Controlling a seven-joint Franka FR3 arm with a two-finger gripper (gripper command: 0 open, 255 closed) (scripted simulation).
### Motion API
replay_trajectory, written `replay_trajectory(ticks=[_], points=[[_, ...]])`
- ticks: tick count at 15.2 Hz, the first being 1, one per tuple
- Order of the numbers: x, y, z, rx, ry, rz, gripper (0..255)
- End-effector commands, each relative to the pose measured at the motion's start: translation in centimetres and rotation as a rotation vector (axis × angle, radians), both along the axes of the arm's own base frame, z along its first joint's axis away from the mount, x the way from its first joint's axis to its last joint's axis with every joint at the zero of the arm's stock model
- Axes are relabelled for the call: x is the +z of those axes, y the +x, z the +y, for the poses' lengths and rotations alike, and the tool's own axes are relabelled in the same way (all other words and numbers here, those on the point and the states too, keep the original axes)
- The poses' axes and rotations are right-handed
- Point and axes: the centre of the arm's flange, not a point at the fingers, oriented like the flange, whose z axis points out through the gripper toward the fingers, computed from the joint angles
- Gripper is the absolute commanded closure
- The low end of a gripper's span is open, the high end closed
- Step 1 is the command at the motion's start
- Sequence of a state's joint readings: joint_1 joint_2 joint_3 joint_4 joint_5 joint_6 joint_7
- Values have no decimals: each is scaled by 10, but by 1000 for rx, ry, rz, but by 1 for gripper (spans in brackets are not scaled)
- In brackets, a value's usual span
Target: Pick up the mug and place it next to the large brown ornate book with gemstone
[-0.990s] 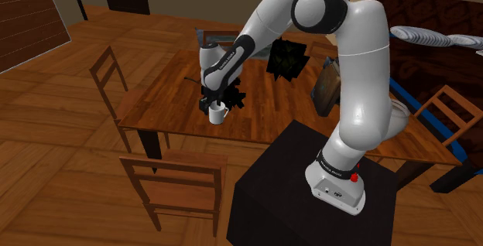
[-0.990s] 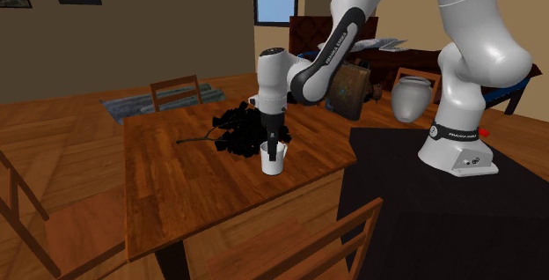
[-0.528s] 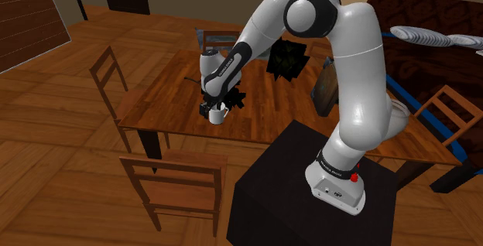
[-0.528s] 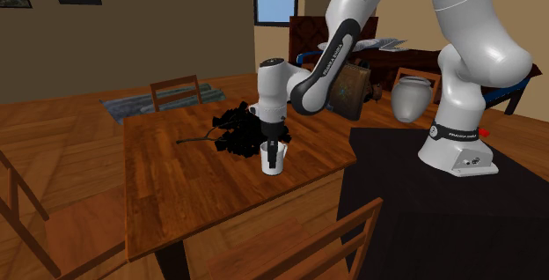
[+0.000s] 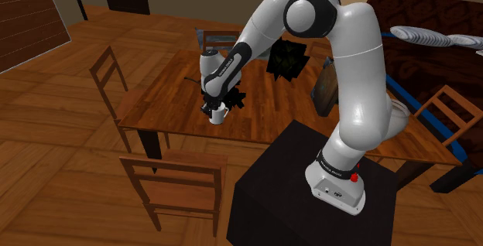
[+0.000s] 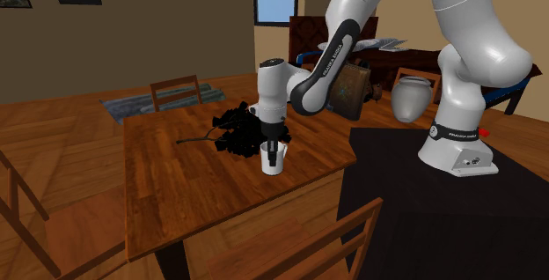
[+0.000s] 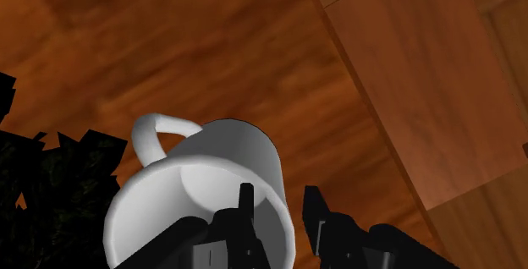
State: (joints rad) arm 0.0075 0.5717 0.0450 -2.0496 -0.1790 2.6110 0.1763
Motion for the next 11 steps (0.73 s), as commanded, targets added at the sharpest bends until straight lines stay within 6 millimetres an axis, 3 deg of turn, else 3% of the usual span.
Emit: replay_trajectory(ticks=[1, 8, 11], points=[[0, 0, 0, 0, 0, 0, 255], [0, 0, 0, 0, 0, 0, 255], [16, 0, 0, 0, 0, 0, 255]])
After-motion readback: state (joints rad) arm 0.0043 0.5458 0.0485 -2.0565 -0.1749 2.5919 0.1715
